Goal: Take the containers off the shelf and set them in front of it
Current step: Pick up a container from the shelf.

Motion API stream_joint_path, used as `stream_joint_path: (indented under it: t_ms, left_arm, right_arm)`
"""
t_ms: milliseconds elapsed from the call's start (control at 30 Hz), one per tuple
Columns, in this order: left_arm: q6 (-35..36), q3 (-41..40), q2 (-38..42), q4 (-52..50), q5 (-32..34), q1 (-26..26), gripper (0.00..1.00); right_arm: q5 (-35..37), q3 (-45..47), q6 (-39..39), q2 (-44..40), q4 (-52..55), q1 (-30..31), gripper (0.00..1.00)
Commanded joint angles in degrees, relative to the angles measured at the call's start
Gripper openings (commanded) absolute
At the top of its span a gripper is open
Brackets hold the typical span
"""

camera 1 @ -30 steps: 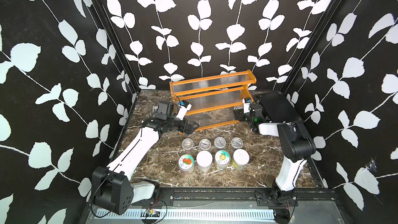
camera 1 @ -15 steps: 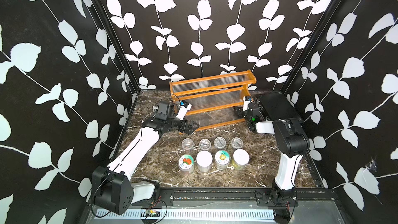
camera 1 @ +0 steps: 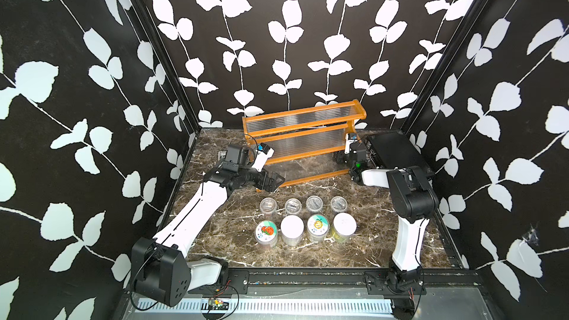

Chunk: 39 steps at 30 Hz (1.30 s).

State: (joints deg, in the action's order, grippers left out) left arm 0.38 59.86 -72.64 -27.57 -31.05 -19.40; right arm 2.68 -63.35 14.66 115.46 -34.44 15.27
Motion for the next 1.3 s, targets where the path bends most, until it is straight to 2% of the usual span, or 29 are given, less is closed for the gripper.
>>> stream_joint_path:
  t_ms: [0, 133, 500, 700, 833, 1000, 1167, 1267]
  left_arm:
    - [-0.10, 1.32, 0.06, -1.16, -0.40, 0.33, 0.99]
    - [-0.32, 1.49, 0.02, -1.15, -0.39, 0.33, 0.99]
    - [-0.23, 2.70, 0.34, -1.95, 0.04, 0.33, 0.99]
    - [-0.69, 3.12, 0.72, -1.76, -0.31, 0.33, 0.99]
    - [-0.81, 3.60, 1.11, -2.10, -0.45, 0.33, 0.99]
    - [-1.08, 3.01, 3.00, -2.66, -0.22, 0.33, 0.99]
    - [-2.23, 0.54, 6.30, -2.20, 0.75, 0.33, 0.99]
    - [-2.65, -1.01, 7.81, -2.19, 0.90, 0.33, 0.99]
  right_arm:
    - [0.52, -1.22, -1.10, 0.06, 1.59, 0.38, 0.66]
    - [-0.71, 0.92, -1.97, -1.38, 0.46, 0.38, 0.61]
    - [-2.82, 8.94, -4.80, -10.70, 0.12, 0.38, 0.59]
    - [-6.09, 13.38, -5.21, -17.46, 4.19, 0.38, 0.59]
    - [-7.66, 17.15, -5.95, -24.30, 10.48, 0.38, 0.59]
    - [-8.45, 20.66, -5.10, -37.49, 26.88, 0.44, 0.59]
    - [-4.76, 27.01, -0.92, -51.46, 40.08, 0.55, 0.58]
    - [0.46, 30.49, 2.83, -60.09, 47.41, 1.91, 0.57]
